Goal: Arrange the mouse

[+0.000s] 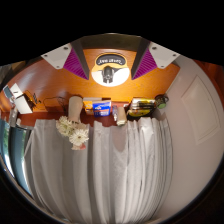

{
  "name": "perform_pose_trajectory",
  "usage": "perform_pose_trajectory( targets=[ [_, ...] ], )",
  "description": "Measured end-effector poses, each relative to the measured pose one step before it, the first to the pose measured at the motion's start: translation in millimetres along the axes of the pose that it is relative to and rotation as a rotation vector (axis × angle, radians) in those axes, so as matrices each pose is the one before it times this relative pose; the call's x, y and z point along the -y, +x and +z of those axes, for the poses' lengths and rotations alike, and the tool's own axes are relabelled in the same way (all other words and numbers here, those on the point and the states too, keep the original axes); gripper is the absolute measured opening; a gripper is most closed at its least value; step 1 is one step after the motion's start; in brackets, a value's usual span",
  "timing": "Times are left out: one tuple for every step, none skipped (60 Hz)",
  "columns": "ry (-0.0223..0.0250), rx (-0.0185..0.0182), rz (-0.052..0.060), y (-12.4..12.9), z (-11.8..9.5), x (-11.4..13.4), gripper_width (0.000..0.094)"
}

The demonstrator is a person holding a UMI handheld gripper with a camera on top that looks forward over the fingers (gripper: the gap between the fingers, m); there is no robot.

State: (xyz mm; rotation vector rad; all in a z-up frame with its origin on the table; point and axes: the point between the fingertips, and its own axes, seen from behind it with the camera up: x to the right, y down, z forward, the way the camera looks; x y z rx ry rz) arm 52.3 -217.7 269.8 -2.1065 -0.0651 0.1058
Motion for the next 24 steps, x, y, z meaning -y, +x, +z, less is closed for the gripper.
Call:
perform_pose_trajectory(
  targets=[
    [0.00388, 0.00199, 0.0023, 0.86, -2.46, 0.45, 0.0836],
    [0.00433, 0.00040, 0.0013, 1.11, -1.96, 0.35, 0.0836],
    [0.00310, -0.00092, 0.0019, 1.26, -1.98, 0.48, 0.0835],
    [0.00156, -0.00140, 0.0021, 1.59, -2.14, 0.08, 0.0836],
    [0.00156, -0.00187, 0.0018, 1.13, -2.01, -0.31, 0.0835],
    [0.00092, -0.00078, 0.0009, 1.29, -2.08, -0.15, 0.0837],
    [0.00223, -0.00138, -0.0003, 0.63, -1.41, -0.48, 0.0837],
    [0.00106, -0.00065, -0.0006, 0.65, -1.14, -0.33, 0.0838],
    [0.00040, -0.00033, -0.0004, 0.68, -1.26, -0.43, 0.0836],
    [0.00016, -0.00033, 0.0004, 0.86, -1.41, -0.60, 0.0837],
    [0.00001, -0.00002, 0.0010, 0.66, -1.36, -0.49, 0.0837],
    [-0.00076, 0.00049, 0.0017, 0.55, -1.29, -0.75, 0.0837],
    [-0.00063, 0.00079, 0.0015, 0.45, -1.41, -1.01, 0.0836],
    [-0.00047, 0.00063, 0.0010, 0.39, -1.27, -0.71, 0.0835],
    [0.00023, -0.00002, 0.0007, 0.49, -1.05, -0.87, 0.0836],
    [0.00101, -0.00062, 0.0009, 0.81, -1.15, -0.27, 0.0839],
    [0.00153, -0.00156, 0.0024, 0.67, -1.36, -1.14, 0.0839],
    [0.00059, -0.00141, 0.0012, 1.72, -1.35, -0.35, 0.0837],
    [0.00081, -0.00158, 0.0013, 1.24, -0.88, -0.53, 0.0837],
    [0.00103, -0.00152, 0.0006, 1.21, -1.03, -0.29, 0.0838],
    [0.00161, -0.00093, 0.0002, 0.92, -0.94, -0.18, 0.0838],
    [0.00151, -0.00017, 0.0003, 0.67, -0.69, -0.01, 0.0838],
    [0.00107, -0.00068, -0.0009, 0.01, 1.06, 0.74, 0.0838],
    [0.00176, 0.00019, -0.0007, 0.37, -0.78, -0.33, 0.0838]
  ],
)
